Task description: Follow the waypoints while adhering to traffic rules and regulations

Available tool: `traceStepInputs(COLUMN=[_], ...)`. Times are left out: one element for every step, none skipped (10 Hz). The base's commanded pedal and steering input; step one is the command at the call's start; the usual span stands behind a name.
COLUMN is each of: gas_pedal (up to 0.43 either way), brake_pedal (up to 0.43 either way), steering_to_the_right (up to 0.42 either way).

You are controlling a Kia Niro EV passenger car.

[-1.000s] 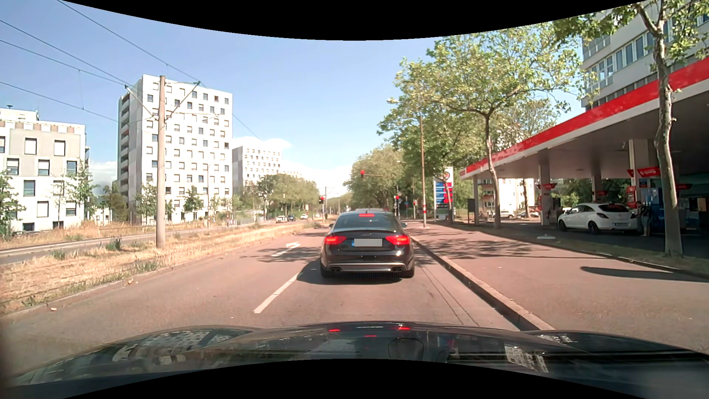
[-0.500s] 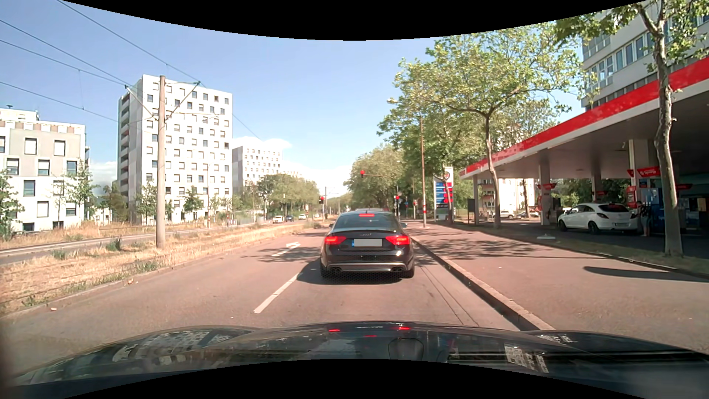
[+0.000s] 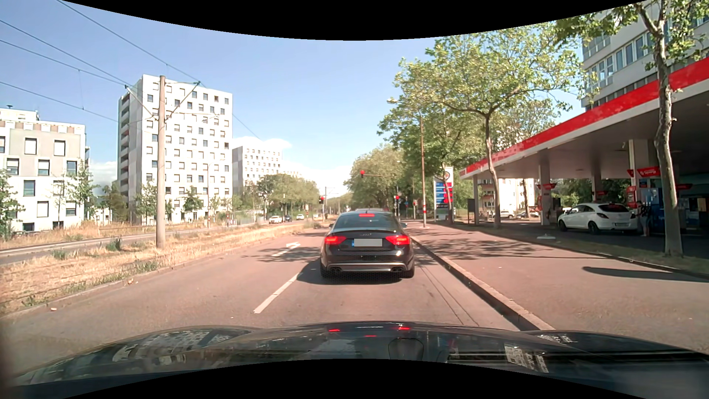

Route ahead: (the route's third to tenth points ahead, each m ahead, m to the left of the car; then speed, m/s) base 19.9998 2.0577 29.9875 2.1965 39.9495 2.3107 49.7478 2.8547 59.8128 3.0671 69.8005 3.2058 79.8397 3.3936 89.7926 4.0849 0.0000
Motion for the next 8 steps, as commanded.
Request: traceStepInputs(gas_pedal=[0.000,0.000,0.000,0.000,0.000,0.000,0.000,0.000], brake_pedal=[0.000,0.000,0.000,0.000,0.000,0.000,0.000,0.000], steering_to_the_right=[-0.010,-0.010,-0.010,-0.010,-0.010,-0.010,-0.010,-0.010])
